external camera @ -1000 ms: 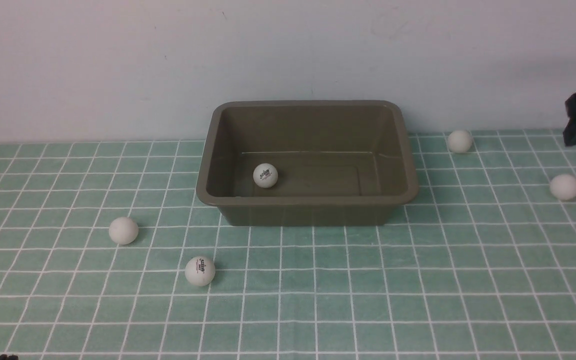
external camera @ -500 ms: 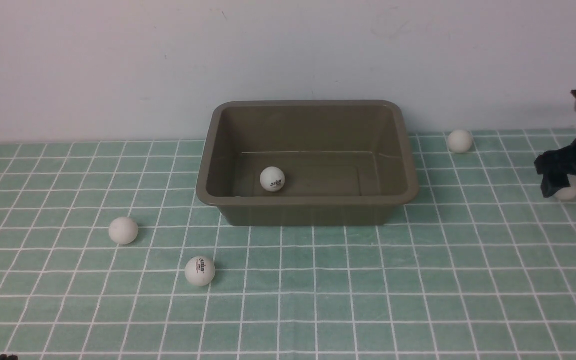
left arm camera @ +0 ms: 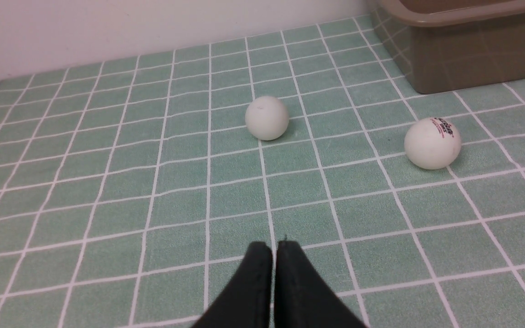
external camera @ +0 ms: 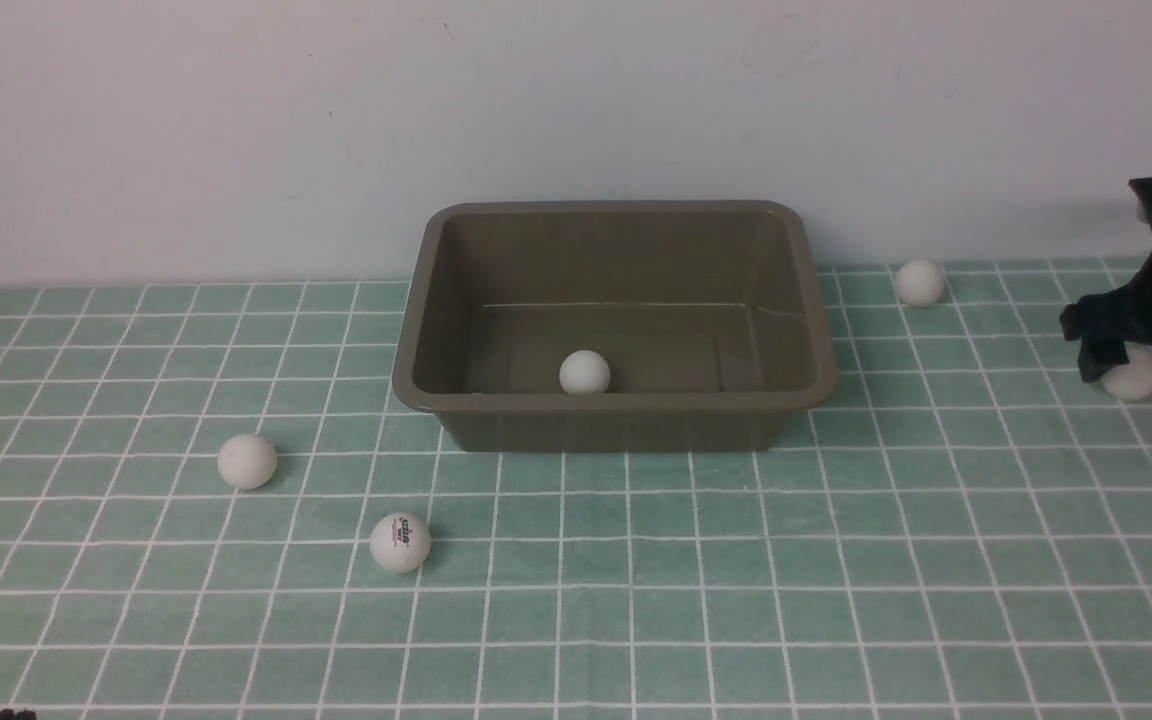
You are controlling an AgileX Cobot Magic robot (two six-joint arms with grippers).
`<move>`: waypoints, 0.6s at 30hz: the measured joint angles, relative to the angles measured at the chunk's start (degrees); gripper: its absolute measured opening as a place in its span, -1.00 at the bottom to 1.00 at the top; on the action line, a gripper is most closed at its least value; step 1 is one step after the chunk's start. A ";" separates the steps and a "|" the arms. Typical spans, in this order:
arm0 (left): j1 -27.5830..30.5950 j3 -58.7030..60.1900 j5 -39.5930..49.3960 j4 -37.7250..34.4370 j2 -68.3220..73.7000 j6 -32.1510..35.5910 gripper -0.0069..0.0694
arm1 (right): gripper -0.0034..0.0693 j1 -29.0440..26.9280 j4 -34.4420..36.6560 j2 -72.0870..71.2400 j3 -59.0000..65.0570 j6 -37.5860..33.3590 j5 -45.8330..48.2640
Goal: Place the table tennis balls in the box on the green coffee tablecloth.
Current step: 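Reach for and grasp a ping pong ball on the table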
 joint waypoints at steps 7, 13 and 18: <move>0.00 0.00 0.00 0.00 0.00 0.00 -0.83 | 0.07 0.00 0.26 0.06 -1.13 0.00 1.99; 0.00 0.00 0.00 0.00 0.00 0.00 -0.83 | 0.07 0.00 3.01 0.16 -4.62 -0.44 7.98; 0.00 0.00 0.00 0.00 0.00 0.00 -0.83 | 0.07 0.00 11.89 0.16 -10.35 -4.49 14.55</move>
